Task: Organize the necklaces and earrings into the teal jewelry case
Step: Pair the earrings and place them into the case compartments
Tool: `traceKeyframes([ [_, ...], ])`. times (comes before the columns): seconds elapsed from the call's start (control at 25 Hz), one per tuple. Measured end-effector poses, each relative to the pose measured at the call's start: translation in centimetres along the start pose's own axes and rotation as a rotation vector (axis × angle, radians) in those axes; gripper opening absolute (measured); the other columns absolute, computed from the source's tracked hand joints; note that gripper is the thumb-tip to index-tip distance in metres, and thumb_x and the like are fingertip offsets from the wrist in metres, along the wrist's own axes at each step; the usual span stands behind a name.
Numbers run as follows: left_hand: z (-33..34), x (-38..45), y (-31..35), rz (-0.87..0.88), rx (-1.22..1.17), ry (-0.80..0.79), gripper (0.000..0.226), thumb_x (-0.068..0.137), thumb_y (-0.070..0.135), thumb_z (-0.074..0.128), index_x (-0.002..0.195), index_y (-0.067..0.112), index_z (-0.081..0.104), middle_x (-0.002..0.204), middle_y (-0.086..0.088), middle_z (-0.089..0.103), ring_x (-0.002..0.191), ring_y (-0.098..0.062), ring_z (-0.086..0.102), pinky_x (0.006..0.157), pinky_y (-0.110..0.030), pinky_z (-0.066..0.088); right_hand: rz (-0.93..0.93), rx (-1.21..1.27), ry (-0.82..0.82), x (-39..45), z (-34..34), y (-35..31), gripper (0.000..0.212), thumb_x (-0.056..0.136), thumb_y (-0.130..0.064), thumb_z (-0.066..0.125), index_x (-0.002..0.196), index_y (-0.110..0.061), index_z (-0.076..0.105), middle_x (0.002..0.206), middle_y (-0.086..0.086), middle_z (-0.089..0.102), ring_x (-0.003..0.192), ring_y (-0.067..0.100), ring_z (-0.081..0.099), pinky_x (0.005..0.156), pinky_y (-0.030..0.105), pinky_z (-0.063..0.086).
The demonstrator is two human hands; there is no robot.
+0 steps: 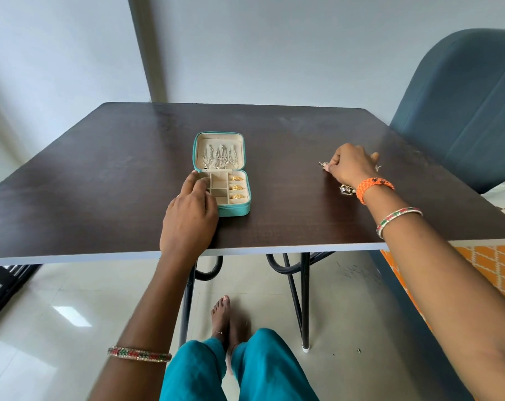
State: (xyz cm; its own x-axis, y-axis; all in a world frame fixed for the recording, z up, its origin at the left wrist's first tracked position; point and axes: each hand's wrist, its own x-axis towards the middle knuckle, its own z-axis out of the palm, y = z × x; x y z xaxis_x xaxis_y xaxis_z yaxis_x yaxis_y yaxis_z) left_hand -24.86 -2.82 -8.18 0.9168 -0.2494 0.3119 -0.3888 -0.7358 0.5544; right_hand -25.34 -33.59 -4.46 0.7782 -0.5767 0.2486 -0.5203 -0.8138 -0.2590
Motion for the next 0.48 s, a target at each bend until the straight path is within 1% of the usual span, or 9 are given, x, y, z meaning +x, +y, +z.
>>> traceKeyframes([
  [0.08, -0.02, 0.01, 0.00, -0.001, -0.004, 0.004, 0.042, 0.100, 0.028, 0.029, 0.139, 0.019, 0.041, 0.156, 0.006, 0.023, 0.123, -0.027, 0.049, 0.097, -0.042, 0.045, -0.005, 0.006, -0.016, 0.17, 0.02, -0.12, 0.017, 0.084, -0.025, 0.064, 0.073, -0.012, 0.068, 0.092, 0.008, 0.071, 0.098, 0.033, 0.058, 0.094, 0.044, 0.028],
  [0.16, -0.05, 0.00, -0.03, 0.000, -0.002, 0.004, 0.042, 0.100, 0.027, 0.029, 0.139, 0.018, 0.041, 0.155, 0.006, 0.024, 0.122, -0.026, 0.050, 0.096, -0.042, 0.045, 0.003, 0.018, -0.013, 0.06, 0.07, -0.12, 0.026, 0.085, -0.037, 0.065, 0.076, -0.012, 0.066, 0.092, 0.010, 0.070, 0.101, 0.035, 0.058, 0.098, 0.046, 0.029],
  [0.24, -0.09, 0.01, -0.05, 0.007, -0.002, 0.000, 0.042, 0.100, 0.027, 0.029, 0.139, 0.017, 0.042, 0.155, 0.006, 0.024, 0.122, -0.026, 0.050, 0.097, -0.042, 0.045, 0.031, 0.039, 0.007, -0.20, 0.16, -0.08, 0.030, 0.085, -0.042, 0.064, 0.085, -0.012, 0.062, 0.099, 0.012, 0.067, 0.105, 0.036, 0.057, 0.098, 0.046, 0.032],
  [0.32, -0.13, 0.03, -0.01, 0.014, -0.004, -0.004, 0.042, 0.100, 0.027, 0.029, 0.139, 0.017, 0.041, 0.155, 0.006, 0.024, 0.122, -0.025, 0.050, 0.097, -0.042, 0.046, 0.047, 0.080, 0.004, -0.35, 0.08, -0.22, 0.025, 0.087, -0.035, 0.064, 0.093, -0.011, 0.061, 0.106, 0.014, 0.065, 0.108, 0.037, 0.056, 0.098, 0.045, 0.035],
  [0.36, -0.12, 0.05, -0.04, 0.013, -0.005, -0.005, 0.042, 0.100, 0.027, 0.029, 0.140, 0.017, 0.041, 0.155, 0.006, 0.024, 0.122, -0.025, 0.050, 0.097, -0.042, 0.046, 0.034, 0.095, -0.006, -0.35, -0.02, -0.34, 0.018, 0.088, -0.028, 0.064, 0.093, -0.010, 0.063, 0.107, 0.015, 0.066, 0.108, 0.037, 0.056, 0.098, 0.044, 0.036],
  [0.44, -0.08, 0.07, -0.12, 0.012, -0.003, -0.004, 0.042, 0.100, 0.027, 0.029, 0.139, 0.017, 0.041, 0.155, 0.006, 0.024, 0.122, -0.025, 0.050, 0.097, -0.042, 0.046, -0.010, 0.116, -0.013, -0.30, -0.18, -0.42, 0.008, 0.087, -0.014, 0.061, 0.085, -0.009, 0.067, 0.102, 0.014, 0.068, 0.105, 0.037, 0.057, 0.097, 0.043, 0.038],
  [0.48, -0.04, 0.06, -0.18, 0.012, -0.002, -0.003, 0.042, 0.100, 0.027, 0.029, 0.139, 0.017, 0.042, 0.155, 0.006, 0.024, 0.122, -0.025, 0.050, 0.097, -0.042, 0.045, -0.026, 0.141, -0.013, -0.28, -0.28, -0.38, 0.009, 0.085, -0.010, 0.060, 0.081, -0.008, 0.068, 0.099, 0.013, 0.069, 0.103, 0.036, 0.059, 0.096, 0.042, 0.041],
])
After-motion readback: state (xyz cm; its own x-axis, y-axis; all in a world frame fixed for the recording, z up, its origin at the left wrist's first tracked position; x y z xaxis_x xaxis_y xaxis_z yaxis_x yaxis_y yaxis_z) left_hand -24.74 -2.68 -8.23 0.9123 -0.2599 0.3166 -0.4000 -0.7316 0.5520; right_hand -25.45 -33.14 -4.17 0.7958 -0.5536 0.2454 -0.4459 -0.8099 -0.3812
